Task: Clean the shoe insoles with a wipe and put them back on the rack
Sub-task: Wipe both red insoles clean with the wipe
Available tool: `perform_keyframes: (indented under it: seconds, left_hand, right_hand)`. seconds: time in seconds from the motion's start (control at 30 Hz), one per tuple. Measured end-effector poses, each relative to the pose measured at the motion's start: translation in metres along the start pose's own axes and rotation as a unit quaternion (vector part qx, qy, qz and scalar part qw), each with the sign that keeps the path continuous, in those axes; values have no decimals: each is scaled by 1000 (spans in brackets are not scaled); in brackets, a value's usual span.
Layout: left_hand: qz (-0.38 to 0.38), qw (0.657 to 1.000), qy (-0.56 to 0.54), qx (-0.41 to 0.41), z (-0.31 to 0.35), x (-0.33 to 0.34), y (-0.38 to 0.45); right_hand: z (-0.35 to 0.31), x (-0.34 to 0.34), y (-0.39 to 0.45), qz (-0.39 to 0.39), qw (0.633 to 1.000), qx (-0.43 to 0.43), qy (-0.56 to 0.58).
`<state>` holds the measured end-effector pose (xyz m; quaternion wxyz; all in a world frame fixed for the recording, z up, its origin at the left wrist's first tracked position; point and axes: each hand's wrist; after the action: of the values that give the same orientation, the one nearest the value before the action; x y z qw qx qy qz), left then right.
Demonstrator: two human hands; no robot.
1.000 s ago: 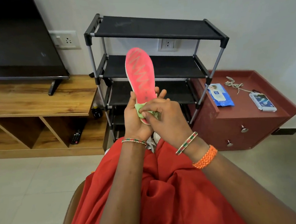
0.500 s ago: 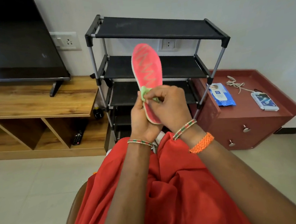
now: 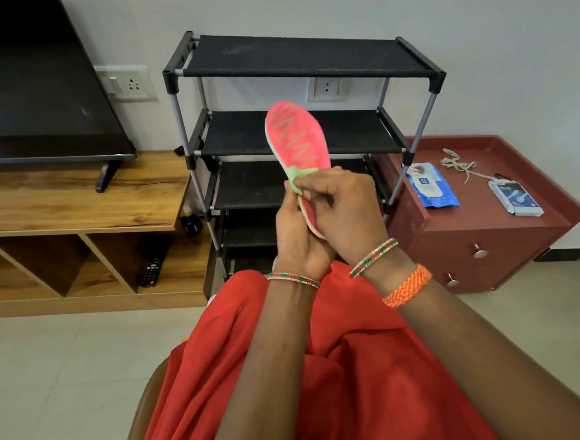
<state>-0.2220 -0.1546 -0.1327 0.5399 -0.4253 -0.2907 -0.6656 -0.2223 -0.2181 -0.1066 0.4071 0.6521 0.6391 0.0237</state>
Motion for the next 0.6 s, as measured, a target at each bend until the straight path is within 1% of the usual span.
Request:
perform_keyframes:
  seconds: [0.03,0.1,0.17,0.23,0.3,0.43,0.53,0.6]
  left_hand:
    - [4,1000,-2,2,1,-2,0]
    - [15,1000,-2,4,6,-12,-2]
    - [38,999,-13,28,15,-23,-2]
    - [52,997,-29,50,21,-24,-2]
    - [39,997,-30,54,19,-16,0]
    - [-12,1000,-9,11,5,3,-1]
    - [-28,999,-15,17,5,1,-1]
    - [-13,999,-28,34,11,-6,-2]
  right_hand:
    - [2,1,1,-12,1000,6,2]
    - [3,4,-6,-61,998,18,11]
    - [3,6,-25,-87,996,-11,24]
    - [1,5,-43,-76,995,-65,22]
    - [0,1,-46,-42,995,-91,0]
    - [-5,-6,-16,20,994,-80,-68]
    - [-10,-1,-7,14,992,-79,-95]
    - [-12,4,-19,-4,992,-83,-91]
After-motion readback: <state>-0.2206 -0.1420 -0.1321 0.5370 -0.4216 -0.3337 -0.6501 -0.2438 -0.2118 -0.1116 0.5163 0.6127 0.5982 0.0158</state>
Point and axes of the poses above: each hand's wrist, its own y-axis towards the middle knuckle, its own x-axis out of the palm, z = x × y, and after that the axes turned 9 degrees about y, right-handed
